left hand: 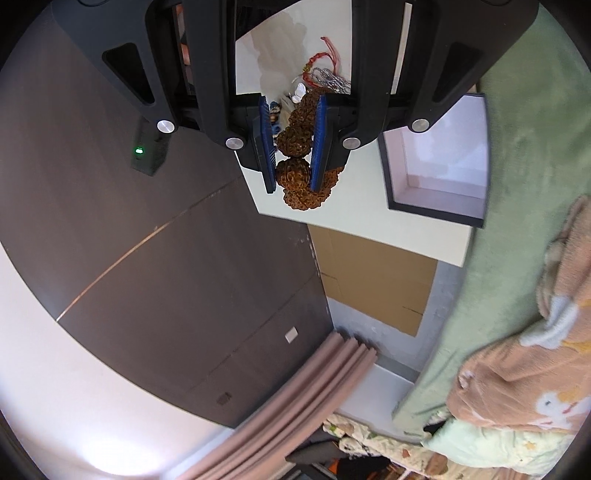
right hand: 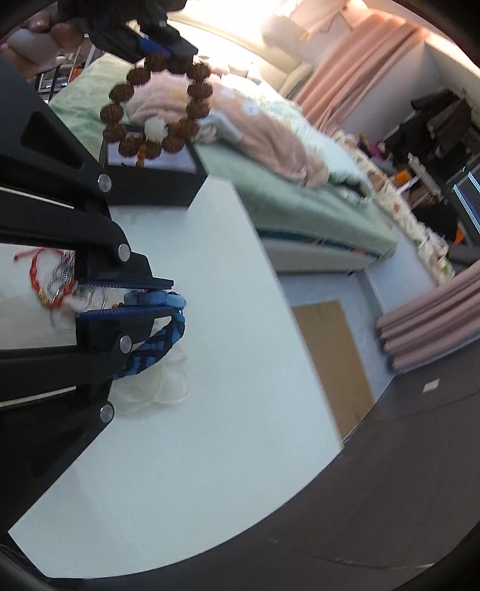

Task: Organize jewelry
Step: 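Lift the brown bead bracelet with the left tool and drop it into the black box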

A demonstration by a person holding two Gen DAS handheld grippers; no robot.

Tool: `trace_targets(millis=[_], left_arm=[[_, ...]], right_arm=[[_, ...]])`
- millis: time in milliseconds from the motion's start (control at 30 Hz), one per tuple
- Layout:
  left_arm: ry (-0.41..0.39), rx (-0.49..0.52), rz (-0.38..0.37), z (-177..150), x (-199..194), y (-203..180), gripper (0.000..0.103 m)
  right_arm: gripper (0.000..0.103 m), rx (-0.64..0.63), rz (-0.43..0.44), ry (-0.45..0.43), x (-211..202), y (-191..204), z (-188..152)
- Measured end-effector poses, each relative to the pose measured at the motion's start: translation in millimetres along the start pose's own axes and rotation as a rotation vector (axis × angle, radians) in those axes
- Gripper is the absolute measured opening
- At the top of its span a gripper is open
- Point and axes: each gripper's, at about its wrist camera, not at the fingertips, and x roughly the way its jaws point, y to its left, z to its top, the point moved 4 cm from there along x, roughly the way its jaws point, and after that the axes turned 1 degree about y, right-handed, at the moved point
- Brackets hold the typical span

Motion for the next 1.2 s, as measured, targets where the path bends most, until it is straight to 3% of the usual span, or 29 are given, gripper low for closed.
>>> trace_targets(millis=[267,500,567,600,633,767,967,1067,1100,1133,1167,1200], left_arm=[[-0.065,-0.029,0.042,5,-25,18,0.019],[-0.046,-0.093,0.081,8,-14,47,0.019],[-0.046,-0.126,0.096,9,-13,55,0.028],[-0.048,-0.139,0.111,9,-14,60,0.048],[-0.061,-0.141,0.128,9,-17,62,0.058],[-0.1,-0.145,0.162,6,-37,68,0.064],[-0.163,-0.138,0.248,4,-64,76,0.082],[-0.175,-0.134,0.285,4,-72,81,0.09],[-0.178,-0.132,0.302,4,-74,83,0.095],[-0.18,-0.132,0.312,3,-77,85,0.098],[-0.182,-0.134,0.319,3,-78,86,0.098],[-0.184,-0.137,0.322,3,-80,88,0.098]], right_arm=[[0.009,-0.1,0.106,-0.031,-16,44,5],[0.009,-0.137,0.189,-0.05,-22,78,6],[0.009,-0.14,0.213,-0.052,-22,89,8],[0.009,-0.141,0.223,-0.053,-22,94,8],[0.009,-0.142,0.235,-0.054,-22,99,10],[0.009,-0.153,0.285,-0.046,-18,123,11],[0.009,-0.158,0.365,0.006,2,152,8],[0.015,-0.162,0.371,0.067,17,161,5],[0.031,-0.157,0.368,0.075,20,161,4],[0.07,-0.145,0.358,0.066,19,158,4],[0.083,-0.131,0.334,0.024,13,152,6],[0.089,-0.126,0.316,-0.004,8,147,8]])
